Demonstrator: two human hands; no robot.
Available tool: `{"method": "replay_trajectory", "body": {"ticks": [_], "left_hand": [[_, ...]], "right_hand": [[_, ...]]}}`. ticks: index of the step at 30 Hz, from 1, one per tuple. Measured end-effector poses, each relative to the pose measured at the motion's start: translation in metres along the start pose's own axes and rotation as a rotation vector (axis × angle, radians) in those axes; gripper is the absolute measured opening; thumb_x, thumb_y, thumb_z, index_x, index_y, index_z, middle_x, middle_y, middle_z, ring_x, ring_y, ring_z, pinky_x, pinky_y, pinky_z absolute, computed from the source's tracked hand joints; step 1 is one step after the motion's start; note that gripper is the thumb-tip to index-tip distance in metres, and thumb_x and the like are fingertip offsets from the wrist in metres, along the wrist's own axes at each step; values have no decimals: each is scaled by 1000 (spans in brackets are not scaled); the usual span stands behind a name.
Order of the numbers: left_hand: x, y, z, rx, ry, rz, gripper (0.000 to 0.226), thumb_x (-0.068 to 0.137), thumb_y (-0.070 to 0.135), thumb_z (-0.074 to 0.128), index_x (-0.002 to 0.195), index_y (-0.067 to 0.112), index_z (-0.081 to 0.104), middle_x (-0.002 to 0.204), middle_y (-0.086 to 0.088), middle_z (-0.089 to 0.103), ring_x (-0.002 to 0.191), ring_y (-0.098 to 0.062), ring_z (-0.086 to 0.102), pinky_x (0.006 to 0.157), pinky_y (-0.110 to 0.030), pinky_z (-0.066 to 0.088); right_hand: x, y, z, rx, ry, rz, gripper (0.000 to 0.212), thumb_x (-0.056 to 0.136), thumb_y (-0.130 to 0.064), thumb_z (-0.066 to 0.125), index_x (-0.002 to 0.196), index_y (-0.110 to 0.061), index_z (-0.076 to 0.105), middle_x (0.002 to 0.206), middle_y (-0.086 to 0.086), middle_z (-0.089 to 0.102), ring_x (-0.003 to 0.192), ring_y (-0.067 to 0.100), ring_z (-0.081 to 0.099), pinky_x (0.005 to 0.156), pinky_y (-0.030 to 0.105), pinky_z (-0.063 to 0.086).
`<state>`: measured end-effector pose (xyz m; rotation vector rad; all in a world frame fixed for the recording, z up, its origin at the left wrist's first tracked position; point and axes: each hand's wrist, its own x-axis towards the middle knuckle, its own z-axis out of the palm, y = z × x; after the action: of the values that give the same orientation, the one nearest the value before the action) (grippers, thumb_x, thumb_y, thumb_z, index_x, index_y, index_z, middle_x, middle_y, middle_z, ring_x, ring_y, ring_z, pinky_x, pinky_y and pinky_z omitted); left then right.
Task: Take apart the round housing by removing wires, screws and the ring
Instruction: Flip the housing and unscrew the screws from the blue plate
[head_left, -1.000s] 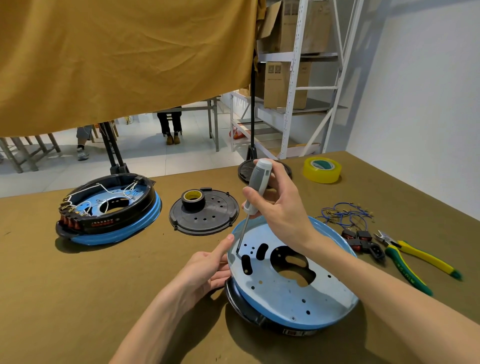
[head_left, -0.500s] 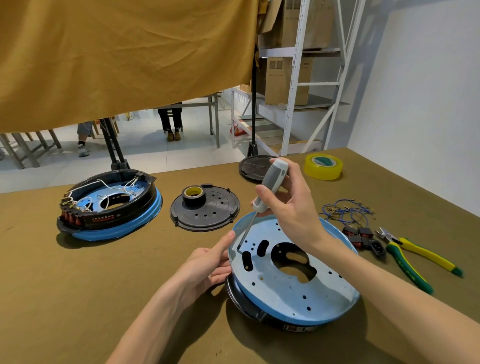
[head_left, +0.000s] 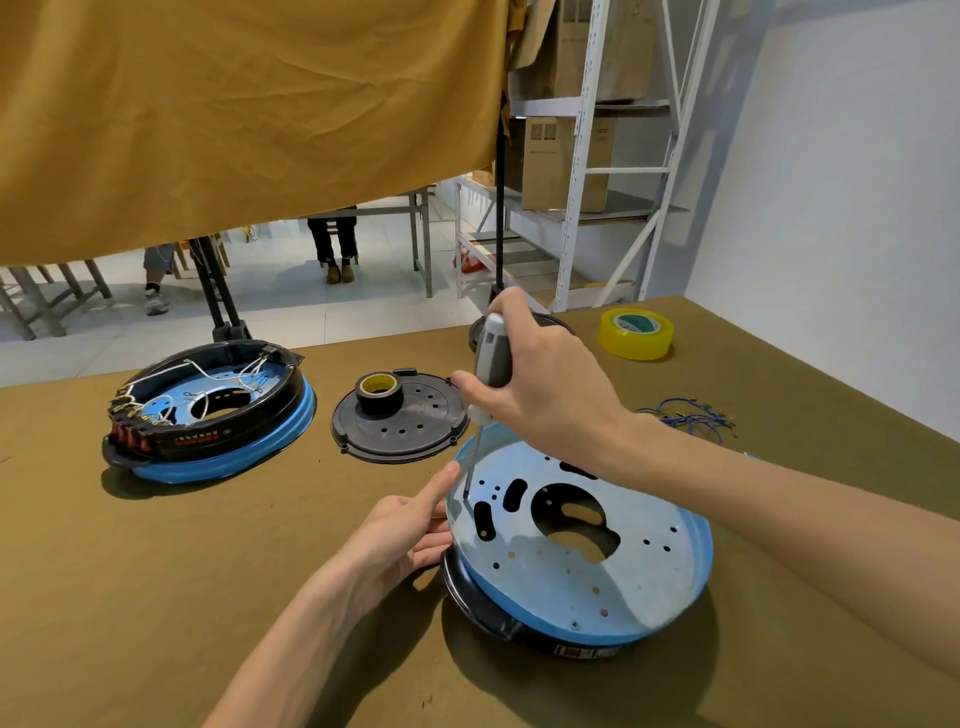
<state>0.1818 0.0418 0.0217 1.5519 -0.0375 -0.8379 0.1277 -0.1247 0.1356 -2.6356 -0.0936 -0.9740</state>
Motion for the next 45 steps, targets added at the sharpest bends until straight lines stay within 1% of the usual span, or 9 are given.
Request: {"method": "replay_trajectory", "body": {"ticks": [4,13,20,25,29,34,38,42,45], "left_hand": [[0,0,0,0,0,-1,64,84,60,69,113,3,71,98,-11,81,92,-21,79,79,-31,64],[1,-2,-1,24,5,11,65,86,61,68,116,3,70,102,-12,80,99,-24,77,100,-42,58],[2,-1,-2,23,-7,7,68,82,60,71,117,2,69,103,-13,80,98,-24,78,96,-40,60],[2,-1,-2,-14,-29,-20,68,83,58,72,121,1,68,106,-15,79,99,-26,77,92,-39,61],[-3,5,-8,18,-97,-62,63,86,53,71,126,4,64,107,-15,79,99,-26,78,83,-35,64],[-9,8,-14,21,-158,-148,68,80,58,74,124,6,64,105,-22,77,100,-30,77,77,-33,64],[-11,7,-14,-155,-208,-215,81,72,42,92,126,-10,62,117,-22,72,103,-30,70,98,-38,58],[-8,7,-9,-226,-243,-196,81,62,41,98,121,-7,69,97,-18,74,80,-26,71,70,-35,61],[-10,6,-7,-176,-233,-176,75,69,45,92,123,0,67,104,-21,77,92,-31,77,77,-39,63]], "right_hand": [[-7,10,-2,122,-4,61,48,91,-43,73,108,-21,35,80,-1,63,65,20,66,52,33,57],[-19,34,-3,359,-43,166,49,89,-39,77,114,-22,38,83,-5,59,73,11,67,55,34,60],[-31,47,1,534,23,340,48,88,-32,79,110,-17,39,83,6,61,65,15,72,47,24,56],[-15,20,-9,112,-36,117,57,86,-54,74,115,-17,41,85,1,67,65,19,69,49,35,58],[10,-19,-11,-273,-70,-92,51,96,-68,46,106,-19,43,74,-1,63,58,20,63,50,36,56],[27,-33,-16,-365,-185,-104,49,99,-68,40,92,-20,45,67,-3,45,64,22,53,60,34,41],[28,-26,-32,-391,-210,-79,49,96,-70,43,80,-25,44,66,-4,47,61,17,51,57,32,40],[36,-22,-50,-363,-220,-40,46,94,-68,51,77,-26,44,67,-4,50,58,11,46,49,28,29],[36,-24,-55,-326,-285,-60,42,94,-63,56,80,-25,44,70,-4,53,60,11,48,49,29,30]]}}
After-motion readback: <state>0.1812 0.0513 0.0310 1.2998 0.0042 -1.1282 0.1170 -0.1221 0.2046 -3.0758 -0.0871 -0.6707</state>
